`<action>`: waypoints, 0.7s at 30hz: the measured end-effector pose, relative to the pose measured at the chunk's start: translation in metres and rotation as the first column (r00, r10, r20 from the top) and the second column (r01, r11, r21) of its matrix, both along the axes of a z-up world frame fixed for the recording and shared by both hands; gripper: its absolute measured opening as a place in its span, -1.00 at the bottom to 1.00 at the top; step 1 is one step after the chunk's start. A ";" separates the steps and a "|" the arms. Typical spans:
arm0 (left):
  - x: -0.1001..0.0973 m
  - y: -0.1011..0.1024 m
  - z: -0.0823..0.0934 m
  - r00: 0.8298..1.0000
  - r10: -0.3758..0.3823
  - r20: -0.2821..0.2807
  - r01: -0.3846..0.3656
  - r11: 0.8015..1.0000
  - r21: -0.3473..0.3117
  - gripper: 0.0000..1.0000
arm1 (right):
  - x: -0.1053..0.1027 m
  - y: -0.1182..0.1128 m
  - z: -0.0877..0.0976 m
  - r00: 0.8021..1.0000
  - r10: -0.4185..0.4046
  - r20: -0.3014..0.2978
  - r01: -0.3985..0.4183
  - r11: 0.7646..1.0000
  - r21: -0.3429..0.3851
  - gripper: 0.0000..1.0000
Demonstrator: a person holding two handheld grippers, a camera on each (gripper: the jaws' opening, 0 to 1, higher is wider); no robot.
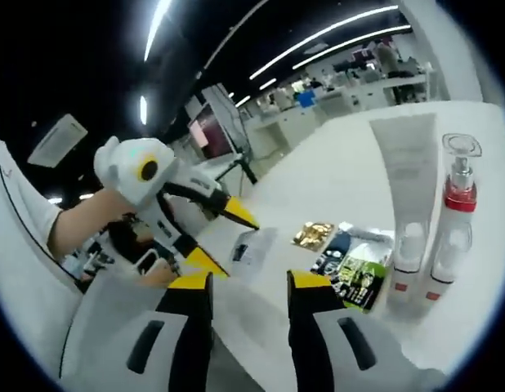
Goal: Arrange the skincare products in the storage area until every visible bottle or jar stands upright without overlapping.
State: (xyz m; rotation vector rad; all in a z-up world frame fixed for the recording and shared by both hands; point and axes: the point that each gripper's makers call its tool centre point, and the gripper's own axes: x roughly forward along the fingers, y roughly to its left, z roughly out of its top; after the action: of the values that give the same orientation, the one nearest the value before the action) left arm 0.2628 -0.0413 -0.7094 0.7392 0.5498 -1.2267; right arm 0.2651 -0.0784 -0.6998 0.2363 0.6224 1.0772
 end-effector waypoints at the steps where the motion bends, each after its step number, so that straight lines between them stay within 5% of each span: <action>1: -0.002 -0.002 0.001 1.000 -0.004 0.001 0.004 1.000 -0.003 -0.21 | 0.000 0.003 -0.001 1.000 0.007 -0.002 -0.007 1.000 -0.001 -0.38; 11: -0.014 -0.011 0.009 0.999 -0.052 0.015 0.052 0.999 -0.010 -0.21 | 0.003 0.015 -0.003 0.983 -0.008 -0.185 0.033 0.991 0.131 -0.68; 17: -0.013 -0.011 0.009 0.998 -0.054 0.015 0.054 0.998 -0.008 -0.22 | 0.000 0.019 -0.008 0.979 0.019 -0.205 0.010 0.990 0.141 -0.70; 21: -0.014 -0.012 0.010 0.998 -0.059 0.011 0.059 0.998 -0.014 -0.21 | -0.002 0.020 -0.008 0.974 0.021 -0.226 0.016 0.987 0.159 -0.90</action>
State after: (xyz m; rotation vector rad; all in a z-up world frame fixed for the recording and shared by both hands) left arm 0.2493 -0.0533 -0.6990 0.7541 0.5125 -1.2797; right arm 0.2632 -0.0588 -0.7082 0.5040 0.7405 1.1123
